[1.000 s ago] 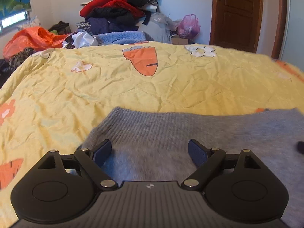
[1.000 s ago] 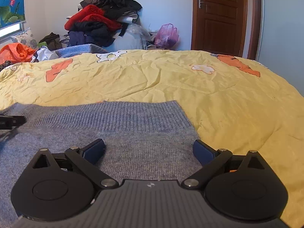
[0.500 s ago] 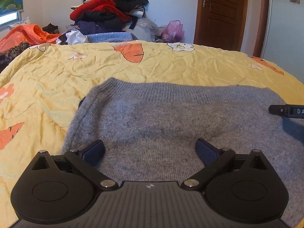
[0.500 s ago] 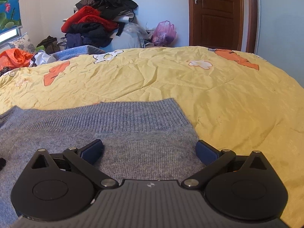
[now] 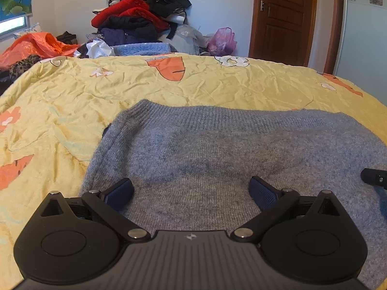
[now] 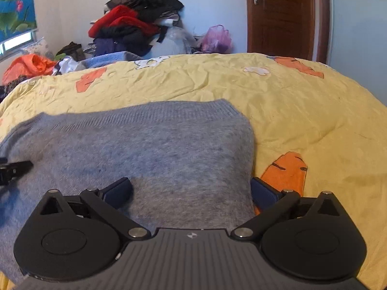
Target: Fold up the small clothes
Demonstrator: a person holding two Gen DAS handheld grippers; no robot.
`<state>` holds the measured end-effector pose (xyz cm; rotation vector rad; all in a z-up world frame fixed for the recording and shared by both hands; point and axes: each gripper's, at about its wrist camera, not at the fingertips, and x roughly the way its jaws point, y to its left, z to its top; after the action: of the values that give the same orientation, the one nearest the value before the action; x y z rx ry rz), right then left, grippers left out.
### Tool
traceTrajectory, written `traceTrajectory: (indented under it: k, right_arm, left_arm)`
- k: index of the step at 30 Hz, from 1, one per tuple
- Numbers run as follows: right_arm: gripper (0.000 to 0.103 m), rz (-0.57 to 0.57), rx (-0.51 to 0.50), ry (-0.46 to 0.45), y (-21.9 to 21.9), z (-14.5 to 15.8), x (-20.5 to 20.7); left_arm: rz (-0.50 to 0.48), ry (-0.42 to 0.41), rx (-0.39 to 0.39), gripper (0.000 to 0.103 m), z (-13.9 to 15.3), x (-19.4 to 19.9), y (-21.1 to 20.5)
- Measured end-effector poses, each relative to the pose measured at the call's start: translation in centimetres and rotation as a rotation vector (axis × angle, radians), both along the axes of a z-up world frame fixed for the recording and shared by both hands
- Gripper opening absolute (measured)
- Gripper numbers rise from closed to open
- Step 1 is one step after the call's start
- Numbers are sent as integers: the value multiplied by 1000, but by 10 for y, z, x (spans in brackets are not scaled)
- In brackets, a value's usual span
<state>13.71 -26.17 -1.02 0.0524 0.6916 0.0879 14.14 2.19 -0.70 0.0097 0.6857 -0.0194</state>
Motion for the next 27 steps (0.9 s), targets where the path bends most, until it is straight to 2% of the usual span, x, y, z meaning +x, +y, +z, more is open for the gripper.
traceTrajectory:
  k: [2,4,7,11,13,14,18,20,21,22,25,27]
  right_arm:
    - [103,6,-19,1,5,-1,0]
    - [103,2,-8,-2,4,-2,-1]
    - [103,-7,-5,-6,6,-2,-3]
    - [103,-11,-2,-8,3,0,-5]
    - [103,-11,2,-9,3,0,-5]
    - [103,-11,3,-10,2,0,-6]
    - [103,-11,7,-11,1,0,-7]
    - [103,-11,6,-11,0,0,-7]
    - [103,-12,7,-11,0,0,-7]
    - [103,-13,9,-11,0,1,-8]
    - [103,-14,11,-13,-1,1,-8]
    - [103,-14,15,-13,-1,2,-8]
  left_arm:
    - [51,-17,48,103,5,-12,-6]
    - [81,-17,36,103,12,-35,-6]
    - [94,-8,-54,103,20,-81,6]
    - [188,37,-221,103,17,-140,34]
    - [251,59,-277,103,11,-158,47]
    - [265,40,-282,103,12,-167,50]
    - [269,57,-304,103,15,-163,57]
    - [288,45,-363,99,16,-155,64]
    - [306,31,-413,93,16,-151,70]
    - [328,27,-474,80,15,-148,77]
    - [387,34,-670,80,10,-137,97]
    - [391,35,-751,80,6,-130,104]
